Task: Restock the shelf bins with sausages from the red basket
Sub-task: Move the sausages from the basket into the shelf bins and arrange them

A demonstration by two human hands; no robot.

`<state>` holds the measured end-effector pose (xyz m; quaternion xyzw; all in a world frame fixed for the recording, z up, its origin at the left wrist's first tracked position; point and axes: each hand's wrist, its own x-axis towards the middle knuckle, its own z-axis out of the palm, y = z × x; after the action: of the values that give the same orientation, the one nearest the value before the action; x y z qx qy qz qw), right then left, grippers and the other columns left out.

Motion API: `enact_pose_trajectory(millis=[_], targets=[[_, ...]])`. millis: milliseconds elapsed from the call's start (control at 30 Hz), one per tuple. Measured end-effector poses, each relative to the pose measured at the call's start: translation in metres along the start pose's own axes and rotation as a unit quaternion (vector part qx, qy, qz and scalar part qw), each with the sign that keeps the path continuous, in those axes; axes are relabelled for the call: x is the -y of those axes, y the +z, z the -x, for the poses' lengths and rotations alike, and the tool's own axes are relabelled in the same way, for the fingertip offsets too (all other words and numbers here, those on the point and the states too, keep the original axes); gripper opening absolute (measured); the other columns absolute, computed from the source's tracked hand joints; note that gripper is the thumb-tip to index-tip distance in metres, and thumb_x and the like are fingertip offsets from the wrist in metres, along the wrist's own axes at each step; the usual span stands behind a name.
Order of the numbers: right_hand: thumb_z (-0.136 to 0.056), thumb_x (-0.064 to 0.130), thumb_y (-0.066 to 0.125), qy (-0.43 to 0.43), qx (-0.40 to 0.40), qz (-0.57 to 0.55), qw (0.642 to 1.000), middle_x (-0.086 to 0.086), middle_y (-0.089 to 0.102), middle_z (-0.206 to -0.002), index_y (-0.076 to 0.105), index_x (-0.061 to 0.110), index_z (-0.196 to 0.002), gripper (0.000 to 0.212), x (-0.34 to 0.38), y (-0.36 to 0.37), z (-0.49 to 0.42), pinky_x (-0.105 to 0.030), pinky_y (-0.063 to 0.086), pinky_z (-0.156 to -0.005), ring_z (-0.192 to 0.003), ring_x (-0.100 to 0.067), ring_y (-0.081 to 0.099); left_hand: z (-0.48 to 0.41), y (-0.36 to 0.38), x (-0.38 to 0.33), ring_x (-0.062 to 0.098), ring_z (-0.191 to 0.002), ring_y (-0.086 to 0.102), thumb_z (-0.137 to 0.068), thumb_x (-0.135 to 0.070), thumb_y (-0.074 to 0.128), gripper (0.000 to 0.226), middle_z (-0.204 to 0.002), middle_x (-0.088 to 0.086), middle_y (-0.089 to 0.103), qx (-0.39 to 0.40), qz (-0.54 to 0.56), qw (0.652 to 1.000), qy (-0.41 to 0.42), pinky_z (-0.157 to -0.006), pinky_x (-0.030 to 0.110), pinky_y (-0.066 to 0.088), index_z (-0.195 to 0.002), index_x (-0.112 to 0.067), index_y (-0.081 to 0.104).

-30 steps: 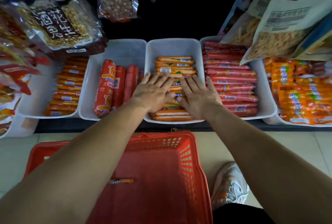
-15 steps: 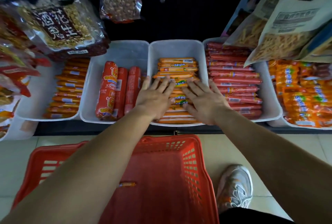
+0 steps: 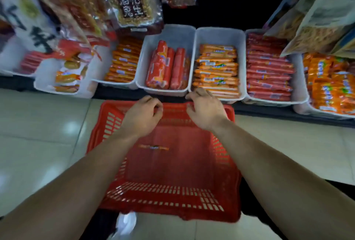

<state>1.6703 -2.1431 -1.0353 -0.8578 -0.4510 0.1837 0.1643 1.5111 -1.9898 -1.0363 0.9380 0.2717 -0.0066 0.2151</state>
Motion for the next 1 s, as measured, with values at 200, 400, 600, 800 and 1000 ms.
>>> enact_pose_trajectory(millis=[200,400,600,800,1000], targets=[[-0.093,0.036,0.052,-0.033,0.234,0.027,0.971,-0.008,0.05,-0.133,0.059,0.02,-0.125,0.036,0.036,0.112,0.029,-0.043,0.046,-0.101,-0.124,-0.033,0.053,0.081,0.035,0.075,0.034,-0.107,0.061,-0.089,-0.037,0.051,0.035,-0.108,0.015,0.065,0.147,-0.009,0.979,-0.142,-0.089,0.039,0.048,-0.107,-0.012,0.066],[-0.091,0.03,0.056,0.03,0.276,0.051,0.959,-0.008,0.046,-0.143,0.047,0.019,-0.14,0.051,0.028,0.208,0.012,-0.045,0.043,-0.105,-0.131,-0.034,0.045,0.095,0.082,0.111,0.036,-0.111,0.06,-0.087,-0.039,0.052,0.041,-0.116,0.016,0.061,0.195,0.022,0.959,-0.205,-0.094,0.041,0.048,-0.119,-0.014,0.061],[-0.098,0.019,0.044,-0.005,0.226,0.125,0.966,-0.007,0.051,-0.136,0.05,0.023,-0.133,0.036,0.028,0.251,-0.009,-0.045,0.046,-0.095,-0.125,-0.033,0.051,0.079,0.092,0.13,0.032,-0.117,0.057,-0.091,-0.038,0.055,0.042,-0.126,0.01,0.057,0.183,0.04,0.955,-0.23,-0.099,0.045,0.047,-0.128,-0.019,0.057],[-0.093,0.006,0.043,0.021,0.274,0.121,0.954,-0.015,0.058,-0.132,0.049,0.014,-0.131,0.04,0.025,0.206,-0.002,-0.047,0.051,-0.094,-0.121,-0.035,0.059,0.068,0.076,0.114,0.029,-0.116,0.058,-0.091,-0.035,0.059,0.04,-0.126,0.009,0.057,0.179,0.032,0.96,-0.212,-0.1,0.04,0.046,-0.128,-0.019,0.058],[-0.096,0.025,0.05,-0.08,0.226,0.126,0.963,-0.009,0.066,-0.118,0.058,0.023,-0.11,0.016,0.019,0.067,0.008,-0.039,0.049,-0.09,-0.115,-0.031,0.061,0.049,0.036,0.069,0.029,-0.121,0.056,-0.085,-0.04,0.051,0.049,-0.128,0.008,0.058,0.152,0.036,0.975,-0.159,-0.106,0.036,0.043,-0.126,-0.014,0.061]])
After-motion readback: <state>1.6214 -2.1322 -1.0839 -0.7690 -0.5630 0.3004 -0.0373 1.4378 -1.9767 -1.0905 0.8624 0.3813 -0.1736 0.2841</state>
